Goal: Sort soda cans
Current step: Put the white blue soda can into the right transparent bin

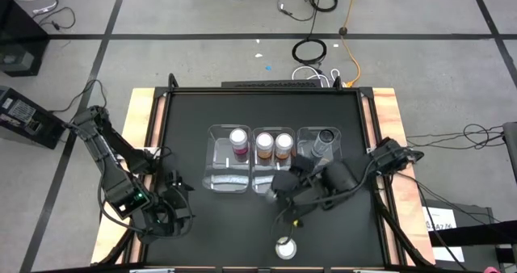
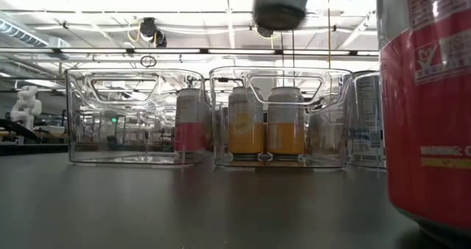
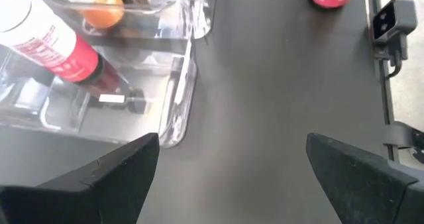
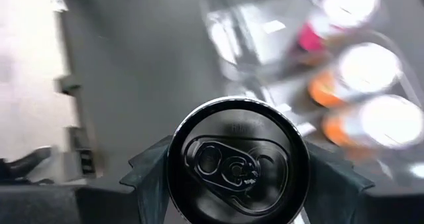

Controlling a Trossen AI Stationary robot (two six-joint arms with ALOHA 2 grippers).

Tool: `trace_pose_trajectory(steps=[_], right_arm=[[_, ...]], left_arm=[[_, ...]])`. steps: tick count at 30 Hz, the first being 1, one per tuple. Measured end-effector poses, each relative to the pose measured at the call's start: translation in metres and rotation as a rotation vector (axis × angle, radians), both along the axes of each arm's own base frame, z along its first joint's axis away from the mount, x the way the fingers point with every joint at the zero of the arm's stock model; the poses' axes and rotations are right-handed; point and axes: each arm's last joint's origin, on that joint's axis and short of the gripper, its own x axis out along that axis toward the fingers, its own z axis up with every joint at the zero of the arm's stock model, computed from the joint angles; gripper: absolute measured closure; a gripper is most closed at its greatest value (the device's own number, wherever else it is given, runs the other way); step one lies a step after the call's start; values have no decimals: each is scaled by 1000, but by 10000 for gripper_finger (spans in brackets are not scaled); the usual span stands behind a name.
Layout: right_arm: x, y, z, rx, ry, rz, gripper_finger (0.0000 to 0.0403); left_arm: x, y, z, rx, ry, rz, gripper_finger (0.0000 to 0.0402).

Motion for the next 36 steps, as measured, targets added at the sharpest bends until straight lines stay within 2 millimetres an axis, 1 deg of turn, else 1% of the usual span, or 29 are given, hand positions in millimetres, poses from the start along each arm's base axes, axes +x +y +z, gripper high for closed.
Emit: trace_pose_trajectory(steps=[3, 6, 10, 13, 16, 20, 25, 27, 30, 36], right_arm=[[-12, -11, 6, -32, 32, -57, 152], [-19, -19, 18, -38, -17, -56, 152], [-31, -27, 29, -81, -54, -79, 152], [-42, -34, 34, -101, -81, -113, 152], [-54, -40, 32, -116, -75, -147, 152], [-71, -50, 14, -131, -25, -222, 152], [-103, -64, -12, -95, 25, -370, 152], [-113, -67, -22, -73, 19, -410, 152], [-118, -69, -34, -16, 7, -416, 152], [-110, -78, -64, -11, 91, -429, 152]], left_arm=[[1, -1, 1, 4, -16, -2, 13], [1, 0, 1, 10, -25, 5, 13], [3, 2, 1, 15, -36, 25, 13], [5, 4, 1, 15, -36, 36, 13], [7, 5, 1, 16, -36, 44, 13], [9, 7, 1, 19, -35, 51, 13], [11, 9, 1, 20, -35, 63, 13], [12, 10, 1, 21, -35, 66, 13], [13, 10, 1, 34, -32, 54, 13], [16, 13, 1, 37, -31, 70, 13]])
